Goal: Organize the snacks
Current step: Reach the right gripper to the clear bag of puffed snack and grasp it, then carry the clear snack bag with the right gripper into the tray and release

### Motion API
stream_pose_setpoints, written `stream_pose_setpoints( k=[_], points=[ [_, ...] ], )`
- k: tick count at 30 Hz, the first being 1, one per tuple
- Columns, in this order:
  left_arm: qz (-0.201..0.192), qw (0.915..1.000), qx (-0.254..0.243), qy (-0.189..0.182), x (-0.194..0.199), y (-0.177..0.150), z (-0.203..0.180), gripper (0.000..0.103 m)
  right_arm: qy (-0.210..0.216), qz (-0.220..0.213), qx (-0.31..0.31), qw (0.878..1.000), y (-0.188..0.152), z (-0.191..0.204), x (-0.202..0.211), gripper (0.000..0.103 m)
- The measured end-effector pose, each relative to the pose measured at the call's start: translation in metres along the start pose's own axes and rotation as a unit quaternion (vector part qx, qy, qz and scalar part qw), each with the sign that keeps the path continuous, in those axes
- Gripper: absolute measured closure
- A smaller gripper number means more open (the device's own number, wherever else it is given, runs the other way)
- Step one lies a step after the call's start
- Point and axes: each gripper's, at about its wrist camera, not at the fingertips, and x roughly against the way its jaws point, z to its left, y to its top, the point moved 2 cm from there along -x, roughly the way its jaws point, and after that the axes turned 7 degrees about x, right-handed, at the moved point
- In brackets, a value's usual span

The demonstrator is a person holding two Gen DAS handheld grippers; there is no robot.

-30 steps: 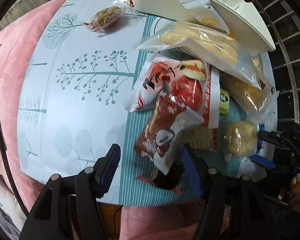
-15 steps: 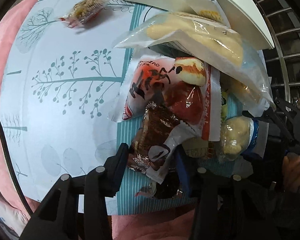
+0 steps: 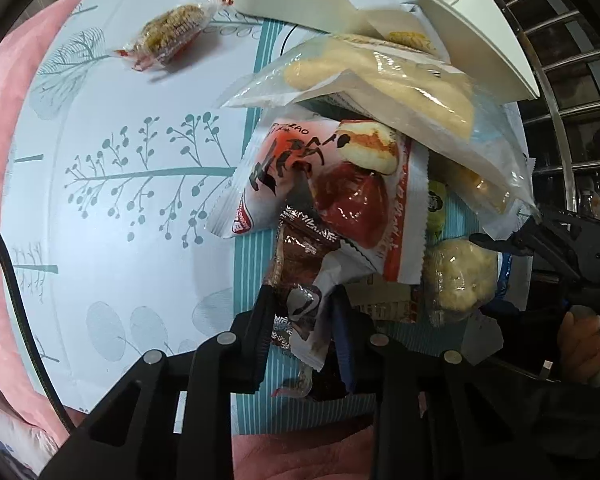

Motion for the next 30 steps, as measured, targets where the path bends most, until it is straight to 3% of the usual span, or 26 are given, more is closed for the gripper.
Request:
stream_pose_setpoints(
  k=[9,17,23,30],
  points=[
    [-0.064,0.9979,0.008,-0.010,0.027,-0.026,-0.004,0.087,0.042,-0.016,0.060,0.997,-0.021,0.004,0.024,0.053],
    [-0.115,0.9931,0.019,-0.014,0.050,-0.062,-0.010,0.095,0.071,-0.026,0.139,0.987,-0.036,0.004,0.057,0.053],
    [-0.148,0.9888,0.015,-0.012,0.081,-0.074,-0.017,0.096,0.096,-0.050,0.222,0.969,-0.043,0.018,0.076,0.053],
    [-0.158,0.9872,-0.006,-0.018,0.111,-0.065,-0.037,0.098,0.106,-0.092,0.320,0.937,-0.050,0.033,0.108,0.053]
  ],
)
